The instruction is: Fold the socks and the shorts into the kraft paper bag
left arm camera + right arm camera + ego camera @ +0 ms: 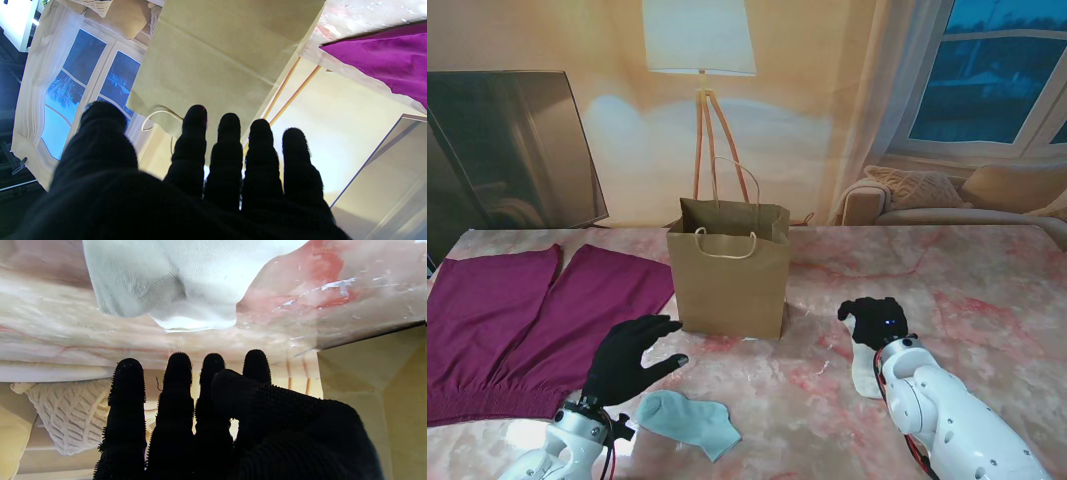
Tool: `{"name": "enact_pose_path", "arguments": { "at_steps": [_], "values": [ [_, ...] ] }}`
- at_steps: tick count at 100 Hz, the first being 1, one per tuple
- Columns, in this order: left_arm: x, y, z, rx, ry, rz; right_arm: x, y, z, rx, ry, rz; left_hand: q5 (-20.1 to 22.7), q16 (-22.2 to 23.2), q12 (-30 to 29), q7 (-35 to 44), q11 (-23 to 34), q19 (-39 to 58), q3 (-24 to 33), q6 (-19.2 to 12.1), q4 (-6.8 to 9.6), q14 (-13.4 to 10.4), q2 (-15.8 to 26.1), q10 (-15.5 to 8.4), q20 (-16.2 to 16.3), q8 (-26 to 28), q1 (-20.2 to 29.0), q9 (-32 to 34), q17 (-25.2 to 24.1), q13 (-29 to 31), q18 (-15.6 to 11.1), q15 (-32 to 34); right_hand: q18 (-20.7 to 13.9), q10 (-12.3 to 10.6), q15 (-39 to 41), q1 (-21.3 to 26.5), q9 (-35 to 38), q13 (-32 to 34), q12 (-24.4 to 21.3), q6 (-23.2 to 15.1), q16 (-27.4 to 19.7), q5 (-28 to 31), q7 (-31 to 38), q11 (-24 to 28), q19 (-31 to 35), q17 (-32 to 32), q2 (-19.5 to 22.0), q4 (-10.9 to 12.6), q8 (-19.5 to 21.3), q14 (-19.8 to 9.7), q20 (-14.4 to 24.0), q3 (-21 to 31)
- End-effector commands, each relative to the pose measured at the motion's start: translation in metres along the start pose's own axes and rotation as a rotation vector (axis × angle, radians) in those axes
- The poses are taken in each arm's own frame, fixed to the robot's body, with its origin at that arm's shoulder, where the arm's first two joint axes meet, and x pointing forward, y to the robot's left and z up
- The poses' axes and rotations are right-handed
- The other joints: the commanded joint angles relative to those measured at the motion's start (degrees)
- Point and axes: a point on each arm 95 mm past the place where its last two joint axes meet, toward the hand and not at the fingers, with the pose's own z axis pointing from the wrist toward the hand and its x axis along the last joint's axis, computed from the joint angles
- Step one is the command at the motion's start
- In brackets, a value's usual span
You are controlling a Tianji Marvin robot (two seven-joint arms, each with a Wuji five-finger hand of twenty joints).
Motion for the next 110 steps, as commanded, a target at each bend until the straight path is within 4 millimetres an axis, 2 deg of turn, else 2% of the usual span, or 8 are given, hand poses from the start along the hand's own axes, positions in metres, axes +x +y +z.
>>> {"name": "enact_pose_path", "arguments": {
  "at_steps": [1, 17, 35, 64, 84, 95, 102, 110],
  "values": [
    [0.002, 0.001, -0.001, -0.002, 0.002, -0.007, 0.003, 0.001, 0.003, -0.003, -0.006, -0.003, 0.56, -0.11, 0.24, 0.79, -0.93, -0.61, -1.4, -1.07, 3.7, -0.55, 1.62, 0.71, -0.18, 0.68, 0.1, -2.34, -0.32, -1.25, -0.65, -0.81, -0.76, -0.79, -1.87, 2.22, -3.06, -2.71, -0.96, 0.92, -1.42, -3.25, -0.97, -1.05, -1.29, -1.3, -2.28, 2.62, -0.38, -1.62, -1.42, 3.21],
    [0.002, 0.0, -0.001, -0.002, 0.003, -0.006, 0.004, 0.001, 0.011, 0.027, -0.039, -0.032, 0.6, -0.12, 0.25, 0.81, -0.92, -0.64, -1.42, -1.12, 3.7, -0.57, 1.59, 0.65, -0.19, 0.7, 0.14, -2.31, -0.29, -1.31, -0.6, -0.86, -1.23, -0.28, -1.63, -4.18, -6.47, -5.59, -1.27, 2.43, -2.49, -7.84, -2.23, -1.83, -1.01, -2.57, -7.22, 2.02, -2.36, -1.53, -0.88, 5.56],
    [0.002, 0.0, 0.0, -0.002, 0.004, -0.007, 0.002, -0.002, 0.019, 0.068, -0.051, -0.061, 0.66, -0.11, 0.24, 0.83, -0.93, -0.64, -1.44, -1.06, 3.7, -0.57, 1.68, 0.67, -0.19, 0.72, 0.15, -2.31, -0.3, -1.3, -0.63, -0.86, -1.61, 1.37, 0.72, -3.1, -10.02, -5.11, -0.05, 6.86, 0.67, -13.62, -4.46, 0.91, 2.72, -1.68, -6.14, 1.97, -4.97, 0.94, 2.35, 5.44],
    [0.003, 0.0, 0.002, -0.005, 0.007, -0.008, -0.003, -0.002, 0.03, 0.083, -0.072, -0.135, 0.76, -0.12, 0.24, 0.9, -0.94, -0.73, -1.48, -1.27, 3.7, -0.63, 1.65, 0.64, -0.24, 0.76, 0.19, -2.34, -0.3, -1.22, -0.63, -0.87, -3.12, -0.2, 9.1, -6.13, -10.88, -5.57, 0.66, 6.33, 9.48, -17.37, -3.91, 3.29, 12.82, 0.76, -9.69, 1.72, -7.14, 0.73, 13.02, 6.9],
    [0.002, 0.0, 0.002, 0.002, 0.003, -0.016, -0.003, -0.009, 0.035, 0.137, -0.086, -0.117, 0.76, -0.11, 0.24, 0.86, -0.91, -0.74, -1.42, -1.14, 3.71, -0.65, 1.65, 0.58, -0.24, 0.74, 0.31, -2.22, -0.25, -1.16, -0.54, -0.87, -3.27, -2.25, 14.82, -8.94, -5.85, -3.91, 1.89, 4.79, 14.16, -16.69, -3.36, 6.15, 13.91, 1.99, -12.31, 1.44, -7.65, 0.12, 14.04, 7.45],
    [0.002, 0.001, 0.001, 0.0, 0.001, -0.014, -0.002, -0.015, 0.037, 0.162, -0.088, -0.127, 0.72, -0.12, 0.23, 0.85, -0.94, -0.77, -1.43, -1.11, 3.7, -0.59, 1.74, 0.52, -0.25, 0.72, 0.27, -2.3, -0.32, -1.21, -0.54, -0.89, -3.2, -3.75, 20.13, -10.45, -3.41, -3.18, 6.67, 4.44, 18.98, -15.93, -2.77, 13.88, 14.35, 2.79, -13.81, 1.36, -7.93, -0.04, 13.97, 8.05],
    [0.001, 0.001, 0.001, 0.001, -0.002, -0.015, -0.002, -0.019, 0.037, 0.172, -0.092, -0.125, 0.88, -0.1, 0.24, 0.92, -0.9, -0.79, -1.43, -1.25, 3.69, -0.65, 1.65, 0.59, -0.26, 0.75, 0.31, -2.23, -0.31, -1.15, -0.56, -0.85, -2.96, -4.19, 21.96, -9.89, -2.7, -3.28, 12.51, 4.34, 20.86, -15.5, -2.42, 17.26, 14.16, 2.66, -16.1, -3.57, -8.04, 0.07, 13.45, 7.65],
    [0.0, 0.0, 0.0, 0.0, -0.004, -0.013, -0.002, -0.022, 0.038, 0.176, -0.096, -0.13, 0.85, -0.11, 0.23, 0.92, -0.92, -0.8, -1.43, -1.19, 3.69, -0.61, 1.66, 0.53, -0.27, 0.75, 0.3, -2.29, -0.3, -1.18, -0.57, -0.86, -2.7, -4.69, 25.38, -10.31, -1.25, -2.72, 19.08, 4.79, 23.37, -14.4, -1.98, 21.13, 14.19, 2.82, -19.19, -6.82, -7.97, 0.05, 12.76, 7.26]
  ]
}}
